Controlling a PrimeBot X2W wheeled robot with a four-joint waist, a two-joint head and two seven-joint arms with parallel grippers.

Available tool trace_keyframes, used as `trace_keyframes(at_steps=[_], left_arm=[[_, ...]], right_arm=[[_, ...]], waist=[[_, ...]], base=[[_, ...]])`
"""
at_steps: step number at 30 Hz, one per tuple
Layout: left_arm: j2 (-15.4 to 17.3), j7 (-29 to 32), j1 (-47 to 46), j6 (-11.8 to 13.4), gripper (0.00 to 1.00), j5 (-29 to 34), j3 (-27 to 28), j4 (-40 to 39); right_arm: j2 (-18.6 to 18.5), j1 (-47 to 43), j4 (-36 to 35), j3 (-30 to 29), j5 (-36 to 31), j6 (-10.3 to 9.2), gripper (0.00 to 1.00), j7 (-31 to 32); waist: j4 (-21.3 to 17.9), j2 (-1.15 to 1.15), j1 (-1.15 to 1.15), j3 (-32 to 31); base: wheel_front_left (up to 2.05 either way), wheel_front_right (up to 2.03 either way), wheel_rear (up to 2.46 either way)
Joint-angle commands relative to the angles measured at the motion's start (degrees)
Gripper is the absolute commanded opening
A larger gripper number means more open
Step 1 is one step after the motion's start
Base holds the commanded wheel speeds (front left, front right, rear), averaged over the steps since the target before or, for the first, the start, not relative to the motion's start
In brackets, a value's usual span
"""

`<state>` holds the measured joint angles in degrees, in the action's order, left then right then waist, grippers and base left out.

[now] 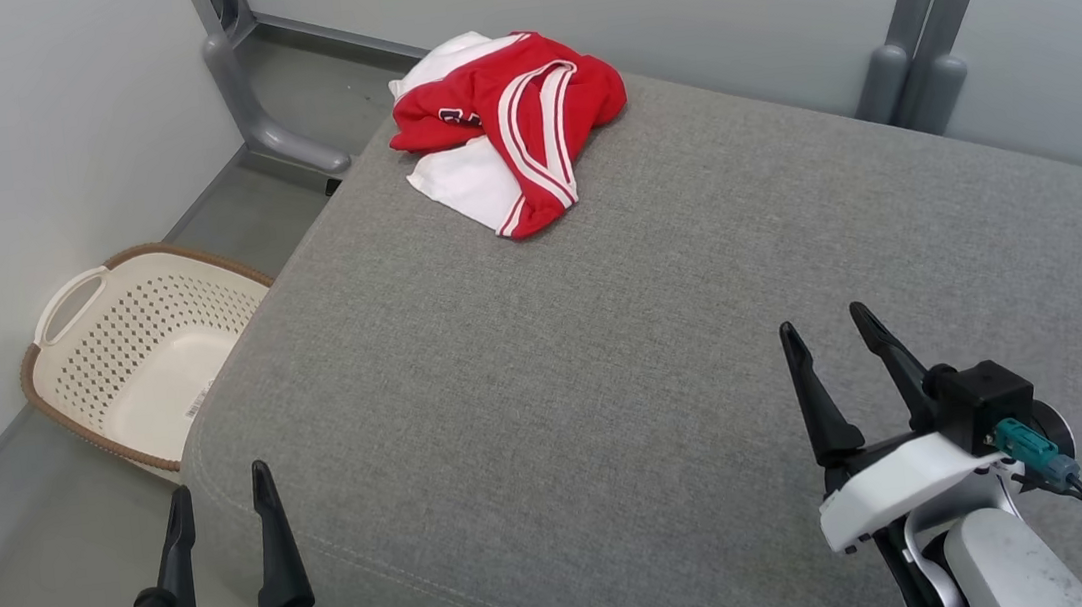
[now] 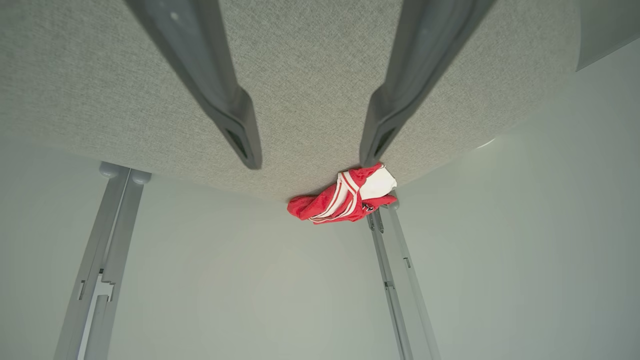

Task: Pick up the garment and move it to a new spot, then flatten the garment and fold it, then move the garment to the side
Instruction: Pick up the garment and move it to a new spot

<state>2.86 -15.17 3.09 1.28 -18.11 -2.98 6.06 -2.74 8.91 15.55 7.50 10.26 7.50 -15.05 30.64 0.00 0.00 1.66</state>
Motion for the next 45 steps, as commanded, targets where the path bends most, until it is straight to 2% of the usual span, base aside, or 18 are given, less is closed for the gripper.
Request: trace_keyframes(at_steps=[1,8,13,18,24,33,38,45], left_arm=[[0.1,0.1,0.7,0.3,1.0,-0.2,0.2,-0.3],[0.1,0.1,-1.1,-0.1,1.0,-0.5,-0.8,0.1],[0.5,0.1,-6.1,-2.1,1.0,1.1,-1.5,2.0],[3.3,0.1,-16.3,-4.3,1.0,2.6,-0.4,3.2],[8.0,2.7,-33.7,-5.9,1.0,3.0,0.0,7.7],[13.0,12.3,-57.3,-7.6,1.0,-0.7,1.0,22.6],[13.8,15.7,-64.3,-8.0,1.0,-2.3,0.3,32.0],[12.9,20.0,-67.8,-8.7,1.0,-6.1,-2.3,41.5]], right_arm=[[-0.3,0.5,0.2,0.0,0.1,-0.02,1.0,-0.2],[-0.3,0.7,-0.8,-1.6,-1.0,-0.02,1.0,-0.2],[-0.3,0.4,-3.2,-4.2,-3.0,-0.02,1.0,0.1],[-0.3,3.1,-6.9,-5.1,-5.9,-0.01,1.0,2.1],[-0.3,6.8,-11.5,-5.5,-8.4,-0.02,1.0,4.1],[-0.4,11.4,-18.0,-6.9,-10.5,-0.02,1.0,6.3],[-0.5,12.7,-22.0,-8.0,-10.5,-0.02,1.0,6.3],[-1.3,12.8,-26.8,-9.3,-11.0,-0.02,1.0,7.5]], waist=[[0.4,0.0,0.0,0.8],[0.5,0.0,0.0,2.6],[0.4,0.0,0.0,6.0],[-3.0,0.0,0.0,12.4],[-8.9,0.0,0.0,20.1],[-17.2,0.0,0.0,30.4],[-19.8,0.0,0.0,34.0],[-20.5,0.0,0.0,36.3]], base=[[0.0,0.0,0.0],[0.0,0.0,0.0],[0.0,0.0,0.0],[0.0,0.0,0.0],[0.0,0.0,0.0],[0.0,0.0,0.0],[0.0,0.0,0.0],[0.0,0.0,0.0]])
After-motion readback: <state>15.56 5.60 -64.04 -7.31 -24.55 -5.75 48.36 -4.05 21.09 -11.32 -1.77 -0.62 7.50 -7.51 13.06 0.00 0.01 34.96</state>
